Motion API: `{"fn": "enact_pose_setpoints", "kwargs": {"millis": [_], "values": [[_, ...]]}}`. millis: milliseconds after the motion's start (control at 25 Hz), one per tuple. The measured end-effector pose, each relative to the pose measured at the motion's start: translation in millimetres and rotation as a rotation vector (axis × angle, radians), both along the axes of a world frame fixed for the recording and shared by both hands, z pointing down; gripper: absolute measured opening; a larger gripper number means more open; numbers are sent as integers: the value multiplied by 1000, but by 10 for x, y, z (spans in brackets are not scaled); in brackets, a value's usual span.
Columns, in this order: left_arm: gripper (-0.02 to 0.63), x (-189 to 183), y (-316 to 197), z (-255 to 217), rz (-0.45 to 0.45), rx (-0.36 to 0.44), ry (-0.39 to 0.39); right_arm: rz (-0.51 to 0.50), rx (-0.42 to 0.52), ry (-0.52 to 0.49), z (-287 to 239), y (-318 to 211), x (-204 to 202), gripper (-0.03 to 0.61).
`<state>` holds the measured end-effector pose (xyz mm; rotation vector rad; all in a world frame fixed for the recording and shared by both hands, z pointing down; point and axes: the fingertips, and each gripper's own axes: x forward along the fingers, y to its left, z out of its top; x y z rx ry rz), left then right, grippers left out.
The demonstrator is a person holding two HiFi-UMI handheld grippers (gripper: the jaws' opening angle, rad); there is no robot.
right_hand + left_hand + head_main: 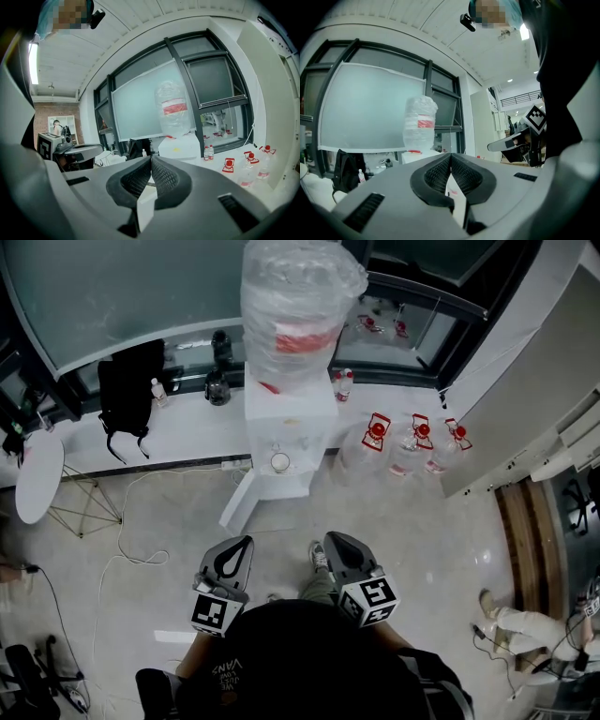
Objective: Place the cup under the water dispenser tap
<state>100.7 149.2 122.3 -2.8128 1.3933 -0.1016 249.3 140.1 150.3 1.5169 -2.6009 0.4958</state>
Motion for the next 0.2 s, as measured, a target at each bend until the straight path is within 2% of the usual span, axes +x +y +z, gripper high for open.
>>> {"fn": "enact_pose_setpoints", "kwargs": {"millis": [200], "values": [[18,-5,68,63,-6,-6,0,-7,5,7,33,34,-3,43]]}}
